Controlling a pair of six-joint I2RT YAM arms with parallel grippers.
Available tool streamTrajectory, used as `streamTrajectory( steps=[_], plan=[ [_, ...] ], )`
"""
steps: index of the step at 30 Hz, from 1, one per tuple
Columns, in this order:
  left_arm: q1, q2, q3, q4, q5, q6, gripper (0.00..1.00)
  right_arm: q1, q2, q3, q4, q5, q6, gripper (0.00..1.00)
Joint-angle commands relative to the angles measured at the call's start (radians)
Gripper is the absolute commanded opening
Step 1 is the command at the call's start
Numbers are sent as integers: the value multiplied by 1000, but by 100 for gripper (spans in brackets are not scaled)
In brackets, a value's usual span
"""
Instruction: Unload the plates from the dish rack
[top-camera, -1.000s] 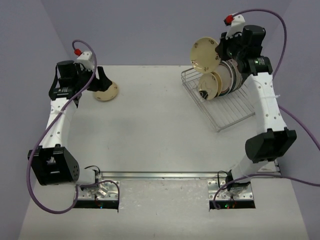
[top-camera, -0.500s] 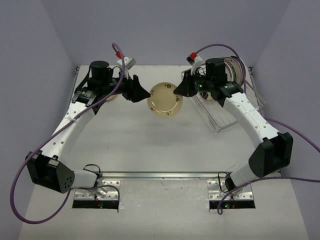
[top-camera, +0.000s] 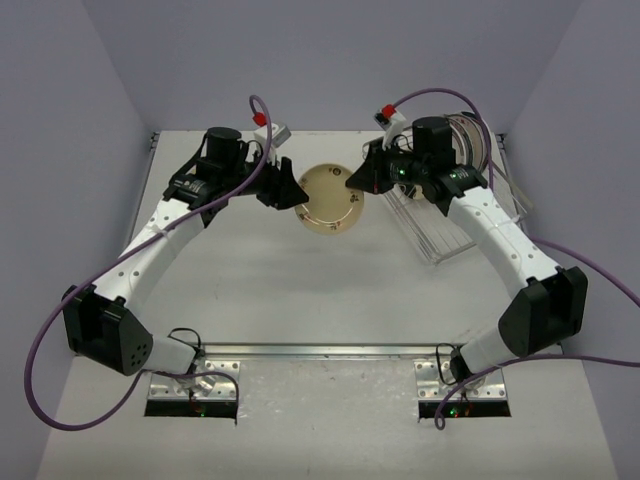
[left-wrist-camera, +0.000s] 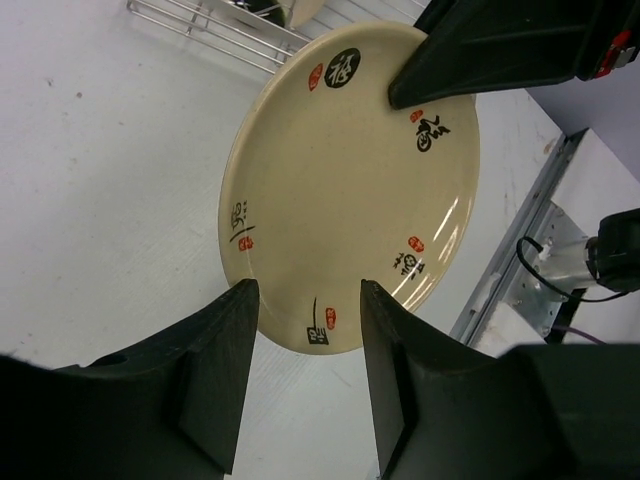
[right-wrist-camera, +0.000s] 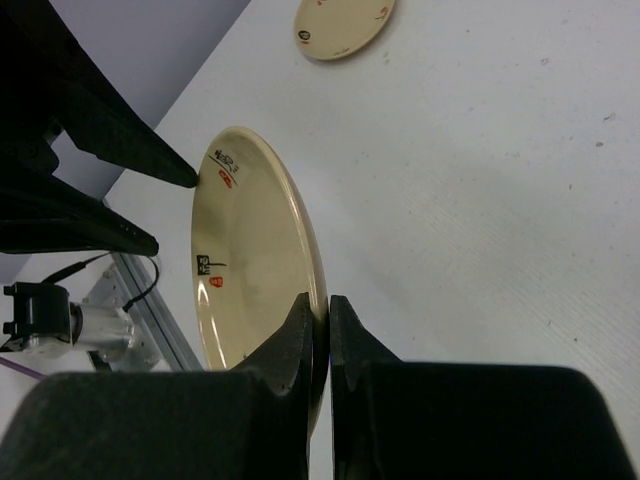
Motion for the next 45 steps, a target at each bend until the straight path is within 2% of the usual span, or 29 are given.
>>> streamTrajectory(
  steps=[1,5,8,16,20,23,24,25,26,28,30,32,33,37,40,45],
  plan=[
    [4,-12,5,25,-106,7,44,4,-54,3,65,-35,16,0],
    [4,-16,4,28,-166,7,44,5,-59,1,65,-37,18,0],
    [4,-10,0,31,-156,9,44,4,-60,4,67,-50,25,0],
    [4,3,-26,48,103,2,34,11,-30,13,111,-116,69,0],
    [6,13,-36,68,170,-22,18,18,5,40,119,-122,89,0],
    [27,15,-52,85,199,-49,1,20,27,52,121,-120,102,3],
    [51,12,-60,96,205,-63,0,20,31,55,111,-109,99,18],
    [80,10,-67,107,209,-77,0,20,34,58,99,-95,95,38],
    [103,10,-71,115,209,-91,0,20,37,59,92,-78,87,48],
    [163,18,-79,137,202,-131,0,20,34,60,73,-40,70,67],
    [280,46,-74,131,132,-147,0,18,26,53,49,33,40,84],
    [368,99,-63,132,68,-149,0,16,17,37,36,102,21,94],
    [407,126,-54,134,35,-151,0,14,13,30,30,134,13,98],
    [498,237,4,133,-49,-171,0,0,6,13,13,211,2,99],
    [588,350,71,147,-35,-203,0,-31,2,3,-4,235,1,99],
    [676,510,181,183,37,-285,0,-89,-5,-14,-11,213,10,99]
  ],
)
